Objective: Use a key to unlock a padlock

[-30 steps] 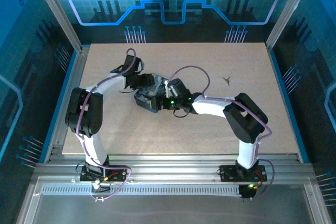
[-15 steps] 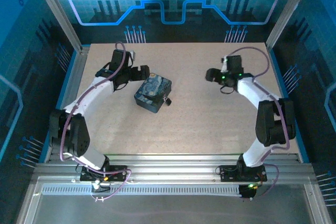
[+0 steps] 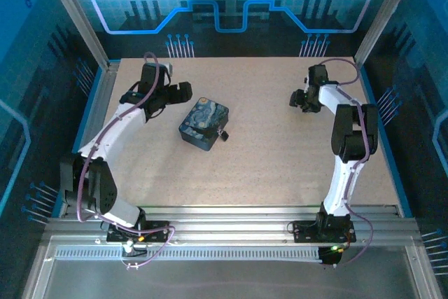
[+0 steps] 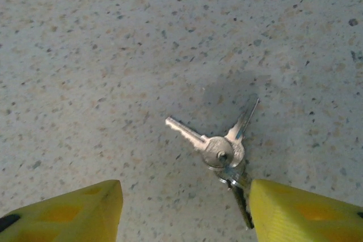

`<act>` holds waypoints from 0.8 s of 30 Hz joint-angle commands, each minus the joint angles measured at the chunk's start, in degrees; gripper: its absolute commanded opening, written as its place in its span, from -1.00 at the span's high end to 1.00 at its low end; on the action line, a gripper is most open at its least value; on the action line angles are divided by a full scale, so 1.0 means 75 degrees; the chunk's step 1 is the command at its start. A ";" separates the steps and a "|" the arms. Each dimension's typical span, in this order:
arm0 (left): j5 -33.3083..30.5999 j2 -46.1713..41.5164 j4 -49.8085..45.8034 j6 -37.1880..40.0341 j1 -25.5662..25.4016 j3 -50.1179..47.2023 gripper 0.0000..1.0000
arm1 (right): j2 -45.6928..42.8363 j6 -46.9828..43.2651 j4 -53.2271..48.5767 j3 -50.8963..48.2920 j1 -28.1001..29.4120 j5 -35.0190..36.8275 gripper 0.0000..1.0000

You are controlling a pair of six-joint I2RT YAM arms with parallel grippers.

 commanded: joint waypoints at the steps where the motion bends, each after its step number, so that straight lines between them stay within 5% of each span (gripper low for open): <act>1: -0.0005 -0.0402 -0.0080 -0.0006 -0.0223 -0.0244 -0.78 | 0.0393 -0.0071 -0.0883 0.0527 -0.0277 0.0056 -0.19; 13: -0.0051 -0.0938 -0.0198 0.0061 -0.0251 -0.0235 -0.73 | 0.0963 0.0026 -0.1500 0.1132 -0.0436 -0.0230 0.38; 16: 0.0017 -0.1011 -0.0364 0.0058 -0.0313 -0.0218 -0.61 | 0.1003 -0.0026 -0.1481 0.1142 -0.0458 -0.0421 0.58; 20: 0.0003 -0.0957 -0.0907 0.0059 -0.0585 -0.0130 -0.18 | 0.0901 -0.0200 -0.1286 0.0968 -0.0486 -0.0805 0.79; 24: 0.0231 -0.0936 -0.1390 -0.0188 -0.0972 -0.0186 -0.16 | 0.0510 -0.0354 -0.0949 0.0437 -0.0468 -0.1268 0.93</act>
